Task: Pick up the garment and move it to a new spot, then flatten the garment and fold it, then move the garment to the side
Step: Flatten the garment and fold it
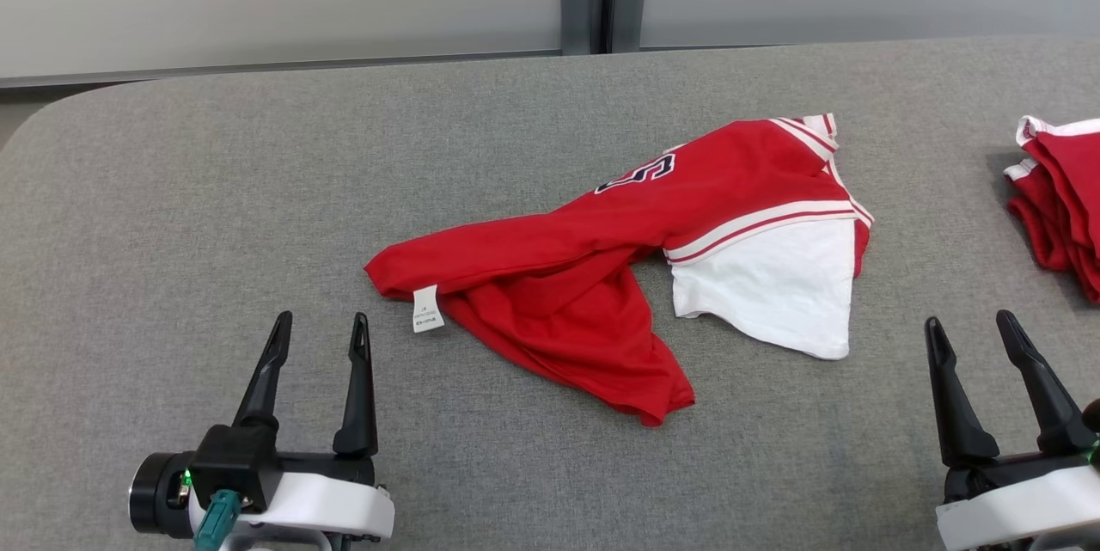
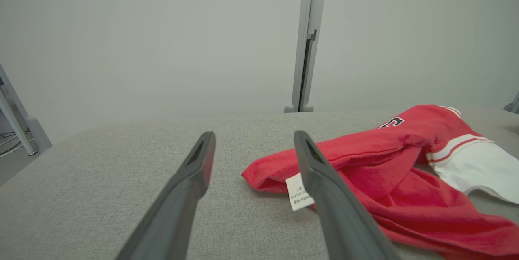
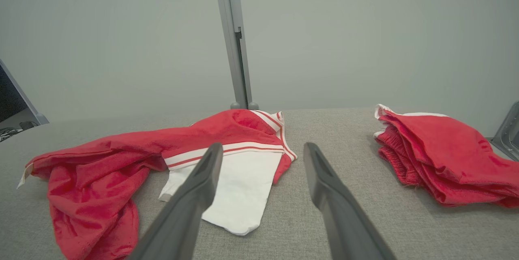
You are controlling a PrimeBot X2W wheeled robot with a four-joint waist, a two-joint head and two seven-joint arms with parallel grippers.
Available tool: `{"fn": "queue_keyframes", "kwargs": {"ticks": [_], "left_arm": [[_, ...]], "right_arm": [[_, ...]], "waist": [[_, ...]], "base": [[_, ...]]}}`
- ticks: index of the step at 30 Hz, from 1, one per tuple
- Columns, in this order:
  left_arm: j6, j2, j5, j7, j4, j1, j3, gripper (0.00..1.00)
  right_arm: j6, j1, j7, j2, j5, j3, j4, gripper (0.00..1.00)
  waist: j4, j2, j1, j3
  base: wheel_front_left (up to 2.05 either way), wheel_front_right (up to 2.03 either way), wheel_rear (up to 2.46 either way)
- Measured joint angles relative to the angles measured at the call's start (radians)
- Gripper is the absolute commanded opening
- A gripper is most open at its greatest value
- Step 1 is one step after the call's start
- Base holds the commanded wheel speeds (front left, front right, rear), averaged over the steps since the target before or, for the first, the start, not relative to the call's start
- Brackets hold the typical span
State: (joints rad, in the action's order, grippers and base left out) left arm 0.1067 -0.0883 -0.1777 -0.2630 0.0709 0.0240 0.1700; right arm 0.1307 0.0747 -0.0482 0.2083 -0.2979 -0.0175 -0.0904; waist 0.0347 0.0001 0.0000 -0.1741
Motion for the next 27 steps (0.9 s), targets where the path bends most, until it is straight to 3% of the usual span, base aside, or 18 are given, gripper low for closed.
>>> {"fn": "queue_keyframes", "kwargs": {"ticks": [16, 27], "left_arm": [[-0.011, -0.006, -0.017, 0.000, 0.050, 0.014, 0.012, 1.00], [-0.093, 0.004, -0.042, 0.102, 0.277, 0.222, 0.080, 1.00]], "right_arm": [[0.000, 0.006, 0.019, -0.012, 0.001, 0.005, -0.022, 1.00], [0.000, -0.042, 0.020, -0.007, -0.012, -0.032, -0.028, 1.00]], "waist": [[-0.001, 0.0000, 0.0000, 0.006], [-0.013, 0.0000, 0.0000, -0.064]], "base": [[0.00, 0.00, 0.00], [0.00, 0.00, 0.00]]}}
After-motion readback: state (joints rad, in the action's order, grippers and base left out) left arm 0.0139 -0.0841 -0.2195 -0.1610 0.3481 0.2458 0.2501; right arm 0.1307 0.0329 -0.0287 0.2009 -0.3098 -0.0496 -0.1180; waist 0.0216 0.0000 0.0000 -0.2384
